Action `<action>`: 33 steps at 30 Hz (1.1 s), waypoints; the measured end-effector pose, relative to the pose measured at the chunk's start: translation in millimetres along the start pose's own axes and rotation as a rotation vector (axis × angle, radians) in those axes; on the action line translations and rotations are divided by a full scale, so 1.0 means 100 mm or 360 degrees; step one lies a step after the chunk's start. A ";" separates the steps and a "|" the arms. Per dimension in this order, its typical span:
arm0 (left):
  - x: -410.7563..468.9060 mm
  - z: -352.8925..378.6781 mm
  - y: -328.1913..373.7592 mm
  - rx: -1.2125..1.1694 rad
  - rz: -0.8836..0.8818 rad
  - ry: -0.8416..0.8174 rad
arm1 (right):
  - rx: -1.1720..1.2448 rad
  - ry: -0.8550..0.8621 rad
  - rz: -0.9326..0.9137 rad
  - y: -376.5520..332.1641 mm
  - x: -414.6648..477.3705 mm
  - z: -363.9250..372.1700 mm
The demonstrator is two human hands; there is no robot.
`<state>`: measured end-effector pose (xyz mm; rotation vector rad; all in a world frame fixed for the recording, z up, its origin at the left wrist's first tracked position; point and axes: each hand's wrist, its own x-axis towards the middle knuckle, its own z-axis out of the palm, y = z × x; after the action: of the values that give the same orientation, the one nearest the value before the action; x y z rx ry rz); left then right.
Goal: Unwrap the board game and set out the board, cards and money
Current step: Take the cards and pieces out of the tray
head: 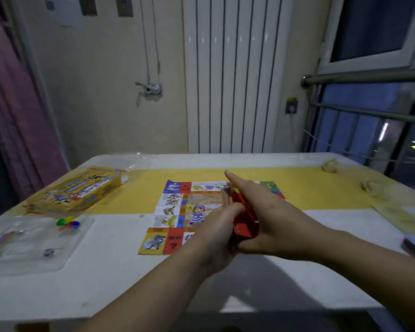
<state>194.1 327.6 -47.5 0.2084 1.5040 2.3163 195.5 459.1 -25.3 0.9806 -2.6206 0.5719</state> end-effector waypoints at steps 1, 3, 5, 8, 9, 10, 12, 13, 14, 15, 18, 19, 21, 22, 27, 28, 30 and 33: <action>0.03 0.04 -0.03 0.0060 -0.0062 -0.0039 | 0.0035 0.0041 0.0037 0.05 -0.04 -0.02; 0.06 0.11 -0.06 0.0128 -0.0161 -0.0170 | 0.0032 0.0055 0.0073 0.14 -0.12 -0.08; 0.05 0.17 -0.07 0.0097 -0.0241 -0.0314 | -0.0048 0.0038 0.0072 0.21 -0.20 -0.13; 0.03 0.23 -0.08 0.0002 -0.0279 -0.0406 | -0.0104 0.0112 0.0137 0.29 -0.30 -0.15; 0.04 0.24 -0.10 0.0037 -0.0257 -0.0396 | -0.0113 0.0175 0.0165 0.31 -0.32 -0.13; 0.06 0.27 -0.12 0.0119 -0.0202 -0.0359 | -0.0133 0.0231 0.0187 0.32 -0.35 -0.10; 0.10 0.29 -0.15 0.0384 -0.0069 -0.0211 | -0.0150 0.0264 0.0230 0.32 -0.38 -0.06; 0.12 0.28 -0.15 0.0578 -0.0003 -0.0128 | -0.0138 0.0233 0.0236 0.32 -0.39 -0.06; 0.12 0.27 -0.14 0.0778 0.0054 -0.0101 | -0.0124 0.0176 0.0225 0.33 -0.40 -0.08; 0.13 0.25 -0.12 0.0950 0.0075 -0.0126 | -0.0105 0.0100 0.0210 0.34 -0.42 -0.12; 0.16 0.19 -0.07 0.1247 -0.0098 -0.0437 | -0.0134 -0.0115 0.0164 0.38 -0.46 -0.28; 0.18 0.20 -0.04 0.1326 -0.0159 -0.0521 | -0.0167 -0.0141 0.0149 0.39 -0.48 -0.32; 0.23 0.26 0.01 0.1404 -0.0198 -0.0631 | -0.0144 -0.0125 0.0162 0.40 -0.53 -0.35; 0.27 0.30 0.02 0.1391 -0.0184 -0.0641 | -0.0107 -0.0094 0.0201 0.42 -0.56 -0.35; 0.53 0.52 -0.14 0.1204 0.0195 -0.0318 | 0.0284 0.0336 0.0710 0.62 -0.78 -0.40; 0.59 0.57 -0.23 0.1237 0.0278 -0.0251 | 0.0349 0.0385 0.0802 0.65 -0.83 -0.41; 0.70 0.71 -0.39 0.1356 0.0339 -0.0208 | 0.0313 0.0386 0.0905 0.68 -0.95 -0.42; 0.83 0.97 -0.57 0.1450 0.0248 -0.0290 | -0.0084 0.0311 0.0943 0.69 -1.15 -0.41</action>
<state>161.1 463.0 -64.6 0.7587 2.3833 1.4797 237.5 590.0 -52.1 0.1014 -2.7070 0.6783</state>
